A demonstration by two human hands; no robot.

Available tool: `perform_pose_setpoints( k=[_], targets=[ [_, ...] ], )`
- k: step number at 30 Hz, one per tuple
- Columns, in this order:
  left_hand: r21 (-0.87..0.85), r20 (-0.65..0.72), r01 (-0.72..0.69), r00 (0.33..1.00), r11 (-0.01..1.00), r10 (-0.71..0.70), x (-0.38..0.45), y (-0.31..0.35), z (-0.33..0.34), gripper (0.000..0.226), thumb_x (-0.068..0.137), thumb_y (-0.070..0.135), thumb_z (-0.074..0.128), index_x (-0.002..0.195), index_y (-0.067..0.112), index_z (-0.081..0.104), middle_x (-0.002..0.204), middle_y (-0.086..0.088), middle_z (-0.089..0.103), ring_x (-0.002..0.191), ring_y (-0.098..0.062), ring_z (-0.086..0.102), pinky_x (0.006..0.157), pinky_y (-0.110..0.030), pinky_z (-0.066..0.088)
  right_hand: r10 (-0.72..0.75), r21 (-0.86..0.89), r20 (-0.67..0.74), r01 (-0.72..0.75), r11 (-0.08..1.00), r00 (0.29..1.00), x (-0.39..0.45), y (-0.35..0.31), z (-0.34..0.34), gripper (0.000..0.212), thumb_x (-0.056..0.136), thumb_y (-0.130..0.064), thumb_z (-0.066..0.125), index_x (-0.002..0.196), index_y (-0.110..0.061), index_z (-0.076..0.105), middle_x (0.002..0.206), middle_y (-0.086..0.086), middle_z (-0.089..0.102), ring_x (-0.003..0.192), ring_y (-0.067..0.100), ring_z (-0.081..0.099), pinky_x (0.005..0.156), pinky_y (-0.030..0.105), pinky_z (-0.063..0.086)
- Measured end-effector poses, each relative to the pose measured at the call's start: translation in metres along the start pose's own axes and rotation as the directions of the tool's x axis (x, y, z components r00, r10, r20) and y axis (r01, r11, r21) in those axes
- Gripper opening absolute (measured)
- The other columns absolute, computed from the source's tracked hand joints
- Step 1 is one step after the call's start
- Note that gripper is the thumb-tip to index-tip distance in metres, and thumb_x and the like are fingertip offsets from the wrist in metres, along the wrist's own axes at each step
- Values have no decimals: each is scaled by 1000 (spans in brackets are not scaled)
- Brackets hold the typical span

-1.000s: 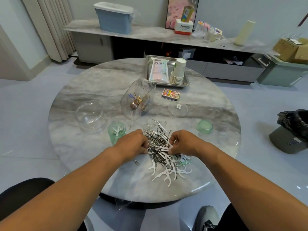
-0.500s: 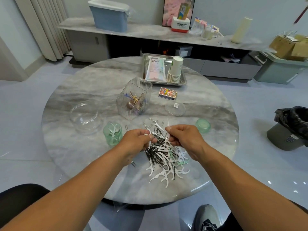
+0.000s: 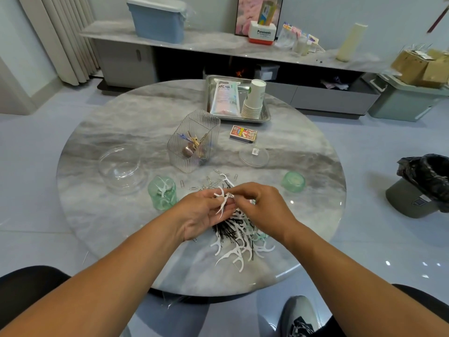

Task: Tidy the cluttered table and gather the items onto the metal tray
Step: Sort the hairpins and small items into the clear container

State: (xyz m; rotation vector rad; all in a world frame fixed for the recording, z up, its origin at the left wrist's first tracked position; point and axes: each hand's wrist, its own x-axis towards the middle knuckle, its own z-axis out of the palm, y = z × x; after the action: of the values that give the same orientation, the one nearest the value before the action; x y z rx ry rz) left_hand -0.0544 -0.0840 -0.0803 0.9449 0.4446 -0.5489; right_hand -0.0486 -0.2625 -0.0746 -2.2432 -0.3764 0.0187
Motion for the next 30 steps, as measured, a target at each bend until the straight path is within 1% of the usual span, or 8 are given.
perform_pose_setpoints(
  k=[3,5,9,14,17,21,26,30],
  targets=[
    [53,-35,2,999,999,0,0,0,0,34,98,-10,54,129,2,56,99,-21,74,85,-26,74,75,-33,63,172,-85,-80,-179,980,982,7,2,-15,24,93,-15,67,113,-24,77,109,-9,76,95,1,68,91,26,56],
    [96,-47,3,999,995,1,-1,0,1,35,98,-9,53,129,6,53,105,-22,72,84,-26,73,72,-32,62,321,-271,24,-303,914,947,8,7,-29,28,89,-19,76,117,-21,74,113,-2,74,93,9,67,89,30,56],
    [147,-76,-5,997,989,17,2,-5,2,35,99,-11,50,130,6,47,108,-22,69,84,-25,70,73,-31,60,584,-466,217,-443,766,782,-3,14,-37,71,68,-38,93,128,-22,59,113,-2,57,81,10,61,61,22,47],
    [146,-57,22,998,989,-14,3,-11,4,40,97,-15,47,133,2,47,117,-30,64,88,-29,71,68,-33,63,625,-568,144,-453,687,767,-11,16,-19,98,58,-51,94,138,-26,44,132,7,39,116,30,51,95,44,52],
    [101,-26,61,998,993,-59,4,-15,4,29,96,-13,50,120,5,55,107,-25,66,88,-29,70,70,-33,63,621,-466,116,-509,723,776,-9,18,-13,88,62,-44,95,133,-22,48,130,7,44,108,30,61,93,44,55],
    [60,-18,81,997,995,-80,7,-18,1,28,93,-11,58,116,4,58,96,-18,73,82,-27,73,77,-35,63,582,-338,83,-526,780,809,-2,22,-12,44,73,-18,85,109,-19,60,98,5,69,79,24,71,77,38,60],
    [48,-23,75,997,996,-74,8,-19,-1,23,95,-12,53,111,4,58,105,-19,72,90,-29,73,81,-37,62,558,-282,65,-521,805,827,3,28,-13,22,78,-12,81,96,-15,68,77,3,68,64,17,62,58,25,50],
    [30,-27,64,998,997,-64,7,-17,3,25,96,-14,46,110,3,59,112,-22,71,96,-31,71,83,-39,59,517,-263,45,-489,831,855,11,26,-24,15,80,-12,84,85,-10,70,71,2,62,67,20,57,62,26,45]
  ],
)
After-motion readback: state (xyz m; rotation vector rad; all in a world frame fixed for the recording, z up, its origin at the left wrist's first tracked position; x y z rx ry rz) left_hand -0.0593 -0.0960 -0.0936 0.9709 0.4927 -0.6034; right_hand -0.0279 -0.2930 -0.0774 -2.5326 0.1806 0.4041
